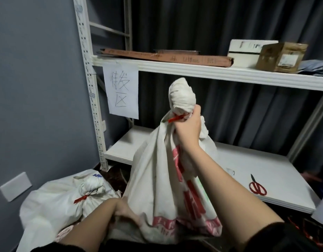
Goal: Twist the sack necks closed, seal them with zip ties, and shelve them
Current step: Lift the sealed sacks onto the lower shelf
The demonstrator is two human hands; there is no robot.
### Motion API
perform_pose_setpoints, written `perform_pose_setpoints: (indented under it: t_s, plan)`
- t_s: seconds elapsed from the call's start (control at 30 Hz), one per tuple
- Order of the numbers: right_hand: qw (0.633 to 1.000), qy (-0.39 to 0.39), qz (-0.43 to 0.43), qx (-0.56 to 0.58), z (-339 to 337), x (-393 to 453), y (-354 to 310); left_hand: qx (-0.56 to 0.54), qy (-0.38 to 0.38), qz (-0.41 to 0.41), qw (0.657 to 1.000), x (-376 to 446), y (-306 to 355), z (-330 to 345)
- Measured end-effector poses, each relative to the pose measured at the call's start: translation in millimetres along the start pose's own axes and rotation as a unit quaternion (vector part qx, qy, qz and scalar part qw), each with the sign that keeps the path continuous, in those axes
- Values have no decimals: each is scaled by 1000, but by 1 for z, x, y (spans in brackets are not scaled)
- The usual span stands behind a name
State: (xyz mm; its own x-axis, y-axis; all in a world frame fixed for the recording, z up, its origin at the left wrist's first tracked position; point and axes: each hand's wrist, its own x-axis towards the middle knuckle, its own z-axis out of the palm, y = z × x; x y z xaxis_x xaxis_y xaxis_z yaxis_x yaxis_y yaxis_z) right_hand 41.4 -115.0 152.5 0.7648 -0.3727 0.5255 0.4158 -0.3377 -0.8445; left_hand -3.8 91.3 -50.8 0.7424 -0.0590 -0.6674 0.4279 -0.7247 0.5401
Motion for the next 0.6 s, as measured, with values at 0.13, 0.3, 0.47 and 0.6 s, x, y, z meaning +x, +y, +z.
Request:
perform_pose_setpoints:
  t_s: [0.13,0.3,0.47,0.6]
  plan:
    - [998,-51,-23,15,10,18,-27,-145,78,70,984,-9,0,15]
    - [994,-98,-17,36,33,41,-26,-320,125,42,938,9,23,13]
    - [987,-150,-33,39,62,81,-4,-424,158,6,892,54,55,1]
    - [981,-184,-35,58,94,114,17,-491,147,19,858,95,84,-20]
